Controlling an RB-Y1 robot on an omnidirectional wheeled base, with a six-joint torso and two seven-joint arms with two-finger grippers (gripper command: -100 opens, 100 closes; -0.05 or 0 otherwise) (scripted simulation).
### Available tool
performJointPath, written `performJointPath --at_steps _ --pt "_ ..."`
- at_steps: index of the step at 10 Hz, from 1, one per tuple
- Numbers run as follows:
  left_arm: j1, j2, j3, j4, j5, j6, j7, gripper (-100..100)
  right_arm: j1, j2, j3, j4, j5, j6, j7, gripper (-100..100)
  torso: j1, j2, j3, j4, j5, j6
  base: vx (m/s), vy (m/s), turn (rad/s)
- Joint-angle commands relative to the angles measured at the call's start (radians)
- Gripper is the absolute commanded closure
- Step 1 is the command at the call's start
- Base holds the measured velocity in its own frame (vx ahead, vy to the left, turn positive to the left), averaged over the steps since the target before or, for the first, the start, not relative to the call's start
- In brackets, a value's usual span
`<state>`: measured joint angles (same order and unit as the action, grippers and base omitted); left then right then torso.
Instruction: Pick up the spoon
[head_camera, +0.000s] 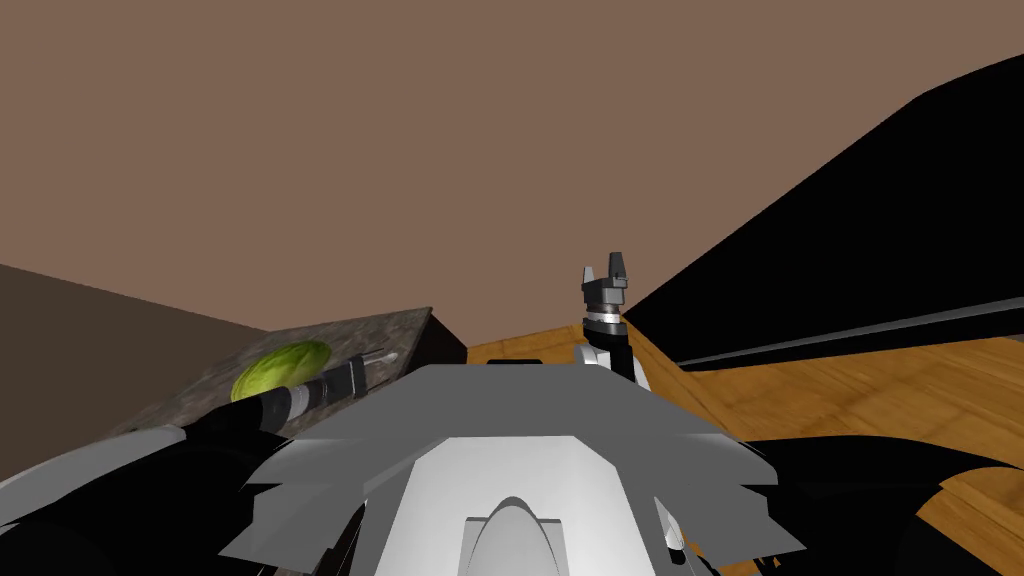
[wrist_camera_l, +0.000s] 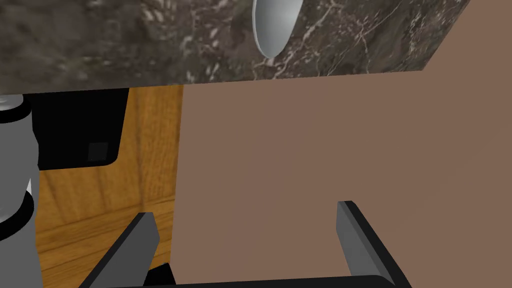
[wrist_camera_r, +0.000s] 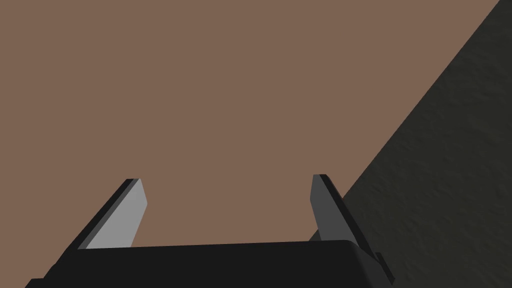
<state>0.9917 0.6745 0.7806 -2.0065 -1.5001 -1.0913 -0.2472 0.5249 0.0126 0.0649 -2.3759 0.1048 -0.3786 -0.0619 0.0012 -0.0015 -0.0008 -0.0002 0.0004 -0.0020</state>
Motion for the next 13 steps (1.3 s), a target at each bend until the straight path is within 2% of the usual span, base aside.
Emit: performJointPath --at_steps 1,2,3,4,5,8,13 --pt "0.001 0.001 -0.004 -0.003 -0.032 0.000 0.008 -100 0.000 0.000 0.000 0.000 0.000 0.000 0.000 0 0.000 0.000 0.000 0.000 0.000 0.000 0.008 0.013 0.080" --pt "0.011 0.014 0.001 0.025 -0.071 -0.029 -0.001 -100 0.000 0.000 0.000 0.000 0.000 0.000 0.000 0 -0.001 0.001 0.000 0.000 0.000 0.000 0.016 0.010 -0.303" --pt "0.011 0.014 0.001 0.025 -0.099 -0.029 -0.001 -100 0.000 0.000 0.000 0.000 0.000 0.000 0.000 0 0.000 0.000 0.000 0.000 0.000 0.001 0.017 0.023 -0.196" --pt "0.021 0.026 0.003 0.054 -0.135 -0.057 -0.010 -100 0.000 0.000 0.000 0.000 0.000 0.000 0.000 0 0.000 0.000 0.000 0.000 0.000 0.000 0.027 0.019 -0.308" --pt "0.021 0.026 0.003 0.054 -0.165 -0.057 -0.010 -100 0.000 0.000 0.000 0.000 0.000 0.000 0.000 0 0.000 0.000 0.000 0.000 0.000 0.001 0.020 0.025 -0.167" --pt "0.039 0.046 0.002 0.109 -0.269 -0.110 -0.025 -100 0.000 0.000 0.000 0.000 0.000 0.000 0.000 0 0.001 0.000 0.000 0.000 0.000 0.000 0.014 0.028 -0.233" --pt "0.054 0.063 -0.005 0.161 -0.395 -0.159 -0.039 -100 0.000 0.000 0.000 0.000 0.000 0.000 0.000 0 0.000 0.000 0.000 0.000 0.000 0.000 0.010 0.024 -0.168"
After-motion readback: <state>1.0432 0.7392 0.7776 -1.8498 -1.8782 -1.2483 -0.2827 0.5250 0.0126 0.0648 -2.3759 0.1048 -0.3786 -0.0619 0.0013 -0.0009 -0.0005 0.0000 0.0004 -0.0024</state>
